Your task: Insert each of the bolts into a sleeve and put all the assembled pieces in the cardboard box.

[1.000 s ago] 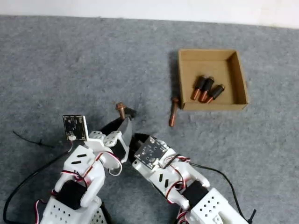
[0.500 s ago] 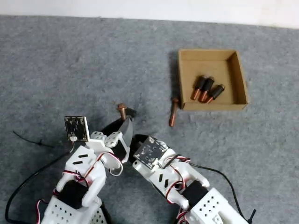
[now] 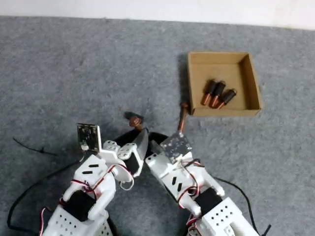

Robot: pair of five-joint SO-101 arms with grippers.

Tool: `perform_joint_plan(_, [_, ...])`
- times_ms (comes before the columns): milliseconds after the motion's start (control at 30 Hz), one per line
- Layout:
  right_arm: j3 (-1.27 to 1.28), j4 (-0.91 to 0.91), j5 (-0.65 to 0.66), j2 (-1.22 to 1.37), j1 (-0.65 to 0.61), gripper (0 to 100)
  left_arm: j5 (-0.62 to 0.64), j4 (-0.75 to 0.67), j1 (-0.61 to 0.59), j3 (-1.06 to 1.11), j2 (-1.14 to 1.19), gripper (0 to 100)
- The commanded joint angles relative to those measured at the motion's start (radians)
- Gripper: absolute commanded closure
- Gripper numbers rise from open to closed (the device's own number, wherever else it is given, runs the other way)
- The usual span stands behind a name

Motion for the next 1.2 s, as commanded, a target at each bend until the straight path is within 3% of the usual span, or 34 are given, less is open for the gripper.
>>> perform_joint_plan(0, [-0.027,-0.064,-0.009,-0.016,0.067,99.3,0.003,0.020,0.015,-0.002,0.004,100])
perform_joint_plan(333, [-0.025,-0.067,-0.005,-0.016,0.067,99.3,0.006,0.015,0.001,-0.015,0.004,100])
perform_joint_plan(500, [-0.025,-0.067,-0.005,-0.016,0.068,99.3,0.009,0.002,-0.120,-0.019,0.004,99])
perform_joint_plan(600, [-0.025,-0.067,-0.005,-0.016,0.068,99.3,0.025,-0.011,-0.145,-0.013,0.004,90])
perform_joint_plan(700, [-0.025,-0.067,-0.005,-0.016,0.070,99.3,0.121,-0.011,-0.137,-0.010,0.004,73])
perform_joint_plan(833, [-0.025,-0.067,-0.005,-0.016,0.071,99.3,0.129,0.023,-0.136,-0.016,0.004,56])
perform_joint_plan(1033, [-0.025,-0.068,-0.005,-0.016,0.073,99.3,0.132,0.035,-0.142,-0.021,0.004,55])
perform_joint_plan(1167, [-0.025,-0.068,-0.003,-0.016,0.073,99.3,0.213,0.048,-0.194,-0.070,0.004,55])
